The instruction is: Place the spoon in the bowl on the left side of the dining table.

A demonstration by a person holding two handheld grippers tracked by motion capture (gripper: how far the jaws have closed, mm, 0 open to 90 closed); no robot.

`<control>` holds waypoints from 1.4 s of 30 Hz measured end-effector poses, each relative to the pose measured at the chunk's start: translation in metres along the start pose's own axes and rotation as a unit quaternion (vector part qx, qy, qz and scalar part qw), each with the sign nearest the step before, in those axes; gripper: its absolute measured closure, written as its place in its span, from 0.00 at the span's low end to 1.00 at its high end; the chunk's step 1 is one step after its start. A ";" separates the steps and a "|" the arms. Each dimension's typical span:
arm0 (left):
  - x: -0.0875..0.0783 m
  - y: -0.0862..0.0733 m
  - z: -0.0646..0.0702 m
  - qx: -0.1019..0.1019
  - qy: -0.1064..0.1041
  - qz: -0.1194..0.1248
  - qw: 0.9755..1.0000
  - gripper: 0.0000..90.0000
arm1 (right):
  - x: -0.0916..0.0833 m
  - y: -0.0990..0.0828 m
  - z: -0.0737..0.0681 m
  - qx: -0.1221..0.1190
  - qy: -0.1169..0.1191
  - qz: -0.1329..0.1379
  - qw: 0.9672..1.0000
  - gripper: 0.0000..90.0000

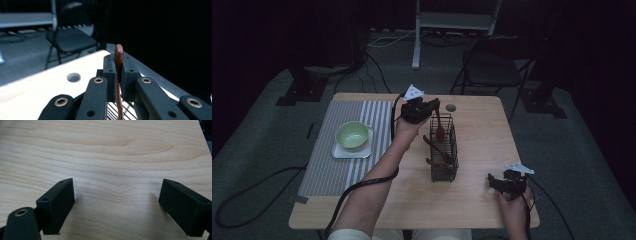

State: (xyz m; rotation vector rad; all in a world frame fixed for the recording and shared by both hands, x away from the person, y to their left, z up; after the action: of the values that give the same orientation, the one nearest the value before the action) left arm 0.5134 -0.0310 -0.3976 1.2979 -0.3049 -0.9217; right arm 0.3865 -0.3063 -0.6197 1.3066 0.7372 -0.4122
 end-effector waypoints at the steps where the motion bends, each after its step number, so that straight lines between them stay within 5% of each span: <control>1: -0.002 0.003 -0.001 -0.002 0.002 0.005 1.000 0.94 | 0.000 0.000 0.000 0.000 0.000 0.000 1.000 0.14; 14: -0.035 0.035 -0.004 -0.006 0.014 0.051 0.999 0.94 | 0.000 0.001 0.000 0.000 -0.001 0.002 1.000 0.14; 16: -0.050 0.047 -0.005 -0.006 0.011 0.075 0.997 0.94 | 0.001 0.001 0.001 0.001 -0.003 0.001 1.000 0.14; 25: -0.069 0.047 -0.025 -0.010 0.058 0.090 0.994 0.94 | 0.001 0.001 0.000 0.001 -0.003 0.001 1.000 0.14; 42: -0.108 0.046 -0.061 -0.022 0.100 0.094 0.990 0.94 | 0.001 0.001 0.000 0.001 -0.004 0.001 1.000 0.14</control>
State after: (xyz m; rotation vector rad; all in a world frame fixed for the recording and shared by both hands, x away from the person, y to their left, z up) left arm 0.5061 0.0889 -0.3420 1.2856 -0.2441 -0.6296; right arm 0.3879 -0.3064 -0.6195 1.3072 0.7295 -0.4156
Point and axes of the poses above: each handheld gripper's, and its own axes: x roughly forward along the jaws, y roughly out of its top, z roughly to its right, the point moved 10 cm from there along x, roughly forward along the jaws, and after that the axes turned 8 degrees about -x, right-handed, at the moved point
